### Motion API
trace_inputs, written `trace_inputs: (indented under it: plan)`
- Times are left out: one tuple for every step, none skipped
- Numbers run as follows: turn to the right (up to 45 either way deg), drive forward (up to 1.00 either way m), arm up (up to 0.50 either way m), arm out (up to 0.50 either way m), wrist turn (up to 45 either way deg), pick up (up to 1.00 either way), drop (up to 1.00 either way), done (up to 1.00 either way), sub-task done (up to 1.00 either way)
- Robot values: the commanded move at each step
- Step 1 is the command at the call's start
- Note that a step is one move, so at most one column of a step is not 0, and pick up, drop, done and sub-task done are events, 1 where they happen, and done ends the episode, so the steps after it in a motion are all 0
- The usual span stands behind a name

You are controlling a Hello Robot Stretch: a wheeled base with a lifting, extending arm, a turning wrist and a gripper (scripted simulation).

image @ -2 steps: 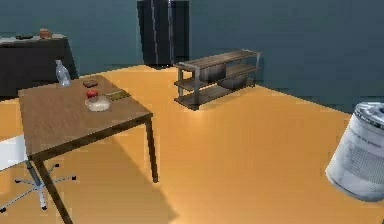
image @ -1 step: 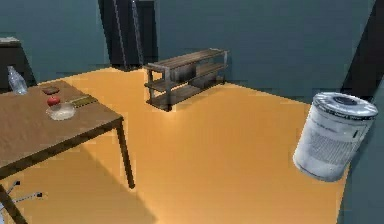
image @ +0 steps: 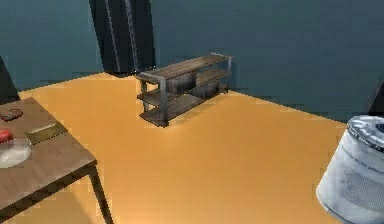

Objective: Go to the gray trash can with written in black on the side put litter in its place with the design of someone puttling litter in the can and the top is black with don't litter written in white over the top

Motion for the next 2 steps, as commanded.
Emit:
trace_inputs:
  plan:
    - [39.0,0.0,0.0,0.0,0.0,0.0,0.0,0.0,0.0]
    - [0.0,0.75,0.0,0.0,0.0,0.0,0.0,0.0,0.0]
